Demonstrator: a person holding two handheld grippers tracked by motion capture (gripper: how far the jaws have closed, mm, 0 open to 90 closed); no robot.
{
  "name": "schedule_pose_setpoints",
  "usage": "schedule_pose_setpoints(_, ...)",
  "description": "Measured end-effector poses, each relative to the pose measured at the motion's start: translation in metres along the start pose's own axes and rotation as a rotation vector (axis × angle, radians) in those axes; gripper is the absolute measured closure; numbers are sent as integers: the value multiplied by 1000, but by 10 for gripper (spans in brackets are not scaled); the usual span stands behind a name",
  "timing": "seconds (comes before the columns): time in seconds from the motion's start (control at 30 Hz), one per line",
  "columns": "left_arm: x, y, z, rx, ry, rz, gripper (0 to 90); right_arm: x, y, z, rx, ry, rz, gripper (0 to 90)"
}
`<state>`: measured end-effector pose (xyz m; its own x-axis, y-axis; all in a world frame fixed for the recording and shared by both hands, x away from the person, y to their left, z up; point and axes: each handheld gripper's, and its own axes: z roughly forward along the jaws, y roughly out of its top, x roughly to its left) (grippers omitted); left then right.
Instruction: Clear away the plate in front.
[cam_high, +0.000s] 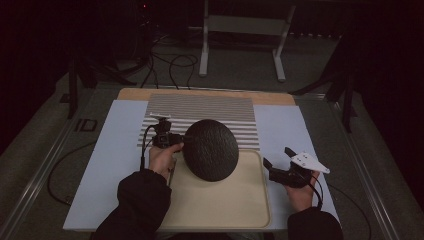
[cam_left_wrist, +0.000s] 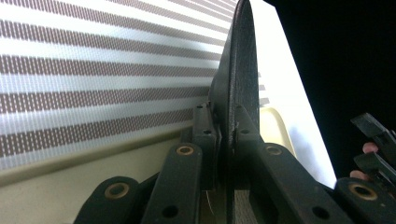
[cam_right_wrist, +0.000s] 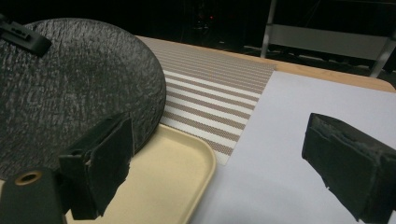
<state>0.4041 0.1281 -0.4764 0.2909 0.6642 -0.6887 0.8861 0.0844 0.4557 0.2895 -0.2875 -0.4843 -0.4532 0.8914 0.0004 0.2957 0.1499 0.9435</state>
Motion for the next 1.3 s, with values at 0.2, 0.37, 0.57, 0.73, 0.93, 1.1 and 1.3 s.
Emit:
schedule_pose_setpoints(0.2, 3, -5, -2, 10, -4, 1, 856, 0, 0, 0, 2, -1, -1, 95)
schedule_pose_setpoints(0.37, 4, -10, -4, 32, -15, 16, 856, 1, 0, 1, 2, 1, -2, 95)
schedule_pose_setpoints(0.57, 4, -16, -6, 45, -34, 35, 856, 0, 0, 1, 3, 0, -2, 95)
schedule_pose_setpoints(0.73, 3, -19, -8, 50, -30, 48, 854, 1, 0, 1, 2, 1, -3, 95)
schedule_pose_setpoints(0.93, 2, -24, -11, 64, -34, 71, 852, 1, 0, 1, 3, 0, -2, 95)
schedule_pose_setpoints(1.1, 0, -28, -12, 75, -39, 83, 850, 2, 0, 1, 3, 2, -1, 95)
schedule_pose_setpoints(1.3, 0, -33, -15, 74, -40, 94, 847, 1, 0, 1, 4, 1, -3, 95)
